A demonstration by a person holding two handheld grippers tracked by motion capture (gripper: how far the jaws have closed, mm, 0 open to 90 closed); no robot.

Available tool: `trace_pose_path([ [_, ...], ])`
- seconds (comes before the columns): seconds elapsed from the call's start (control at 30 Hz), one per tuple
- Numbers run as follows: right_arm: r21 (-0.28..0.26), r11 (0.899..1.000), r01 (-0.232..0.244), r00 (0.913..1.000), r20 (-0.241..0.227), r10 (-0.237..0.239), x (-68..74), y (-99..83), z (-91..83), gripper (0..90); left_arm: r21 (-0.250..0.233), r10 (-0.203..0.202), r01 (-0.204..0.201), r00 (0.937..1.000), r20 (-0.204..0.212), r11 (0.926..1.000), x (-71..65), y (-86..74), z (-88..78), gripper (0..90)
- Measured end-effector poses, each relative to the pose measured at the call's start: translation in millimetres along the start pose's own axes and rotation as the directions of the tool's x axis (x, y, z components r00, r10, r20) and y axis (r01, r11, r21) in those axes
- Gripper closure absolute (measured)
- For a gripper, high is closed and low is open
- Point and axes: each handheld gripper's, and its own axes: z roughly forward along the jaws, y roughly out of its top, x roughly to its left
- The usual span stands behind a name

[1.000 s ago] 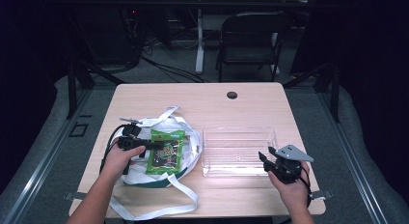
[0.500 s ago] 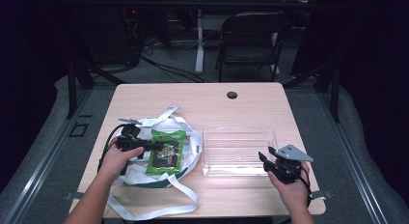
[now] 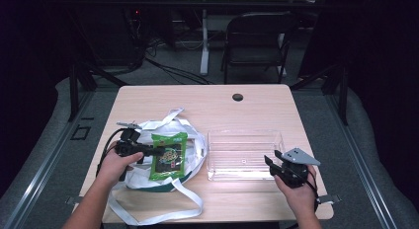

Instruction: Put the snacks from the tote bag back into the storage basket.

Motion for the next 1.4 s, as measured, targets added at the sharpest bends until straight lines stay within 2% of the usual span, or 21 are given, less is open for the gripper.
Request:
trace_pose_path([
  [0.43,0.003,1.000,0.003,1.0000,0.003,-0.003,0.1,-0.4,0.4,56.1,-0.012,-0.014,0.014,0.9997,0.021,0.9998,5.5,-6.5,-4.8,72.4],
  [0.93,-0.001,1.000,0.008,0.9999,0.007,-0.008,0.1,-0.8,0.5,56.1,-0.029,-0.001,0.001,1.0000,0.006,0.9996,3.8,-4.2,-8.2,72.6],
  [1.4,-0.009,1.000,0.017,0.9998,0.011,-0.017,1.4,-0.8,0.7,56.1,-0.101,0.021,-0.022,0.9996,-0.017,0.9946,0.5,2.1,-18.5,72.6],
])
